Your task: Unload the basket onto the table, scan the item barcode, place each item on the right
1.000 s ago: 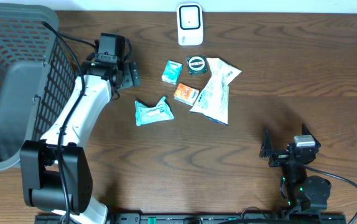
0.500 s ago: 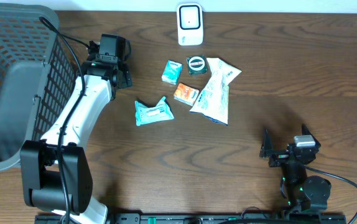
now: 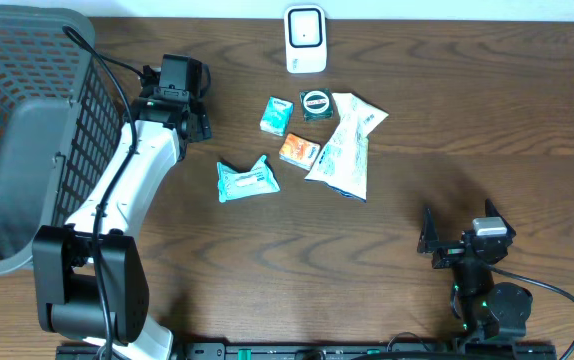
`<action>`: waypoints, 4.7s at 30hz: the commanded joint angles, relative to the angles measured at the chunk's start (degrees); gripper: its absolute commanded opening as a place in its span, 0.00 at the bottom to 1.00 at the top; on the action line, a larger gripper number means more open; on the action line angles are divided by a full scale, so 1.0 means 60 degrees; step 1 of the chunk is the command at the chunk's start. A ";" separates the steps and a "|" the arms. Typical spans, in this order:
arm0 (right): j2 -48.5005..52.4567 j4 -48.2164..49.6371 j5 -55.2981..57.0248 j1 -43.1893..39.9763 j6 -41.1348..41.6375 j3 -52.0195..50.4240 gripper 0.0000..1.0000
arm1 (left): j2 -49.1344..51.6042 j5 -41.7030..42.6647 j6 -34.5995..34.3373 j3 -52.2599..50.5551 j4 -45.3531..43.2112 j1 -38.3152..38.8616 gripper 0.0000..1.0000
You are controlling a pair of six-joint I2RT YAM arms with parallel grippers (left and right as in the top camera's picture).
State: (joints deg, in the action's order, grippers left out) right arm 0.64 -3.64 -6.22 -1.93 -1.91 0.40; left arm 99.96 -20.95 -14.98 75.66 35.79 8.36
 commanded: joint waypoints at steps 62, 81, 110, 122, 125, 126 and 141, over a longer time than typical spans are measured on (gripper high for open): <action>1.0724 0.9169 -0.7705 -0.0036 0.1016 0.6499 0.99 | -0.0040 -0.0193 0.0051 0.0117 0.0033 -0.0007 0.98; 1.4925 0.0488 -0.0933 0.3552 -0.1577 1.3023 0.99 | -0.0040 -0.0197 0.0051 0.0117 0.0033 -0.0007 0.98; 1.8214 -0.5082 0.2364 0.4568 0.3308 1.4644 0.85 | -0.0040 -0.0193 0.0051 0.0113 0.0033 -0.0007 0.98; 1.9587 -0.5727 0.5737 0.5909 0.3861 1.4644 0.75 | -0.0040 -0.0193 0.0051 0.0117 0.0033 -0.0007 0.98; 1.9861 -0.6193 0.6674 0.6149 0.4138 1.4644 0.73 | -0.0040 -0.0193 0.0051 0.0113 0.0033 -0.0007 0.98; 1.9948 -0.6273 0.6787 0.6186 0.4171 1.4644 0.72 | -0.0040 -0.0193 0.0051 0.0117 0.0033 -0.0007 0.98; 2.0804 -0.7271 0.6940 0.5934 0.4175 1.4648 0.23 | -0.0040 -0.0193 0.0051 0.0113 0.0033 -0.0007 0.98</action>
State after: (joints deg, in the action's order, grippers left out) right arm 123.83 -45.82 36.88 34.68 22.28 88.27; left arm 99.96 -21.19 -14.98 75.66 35.81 8.36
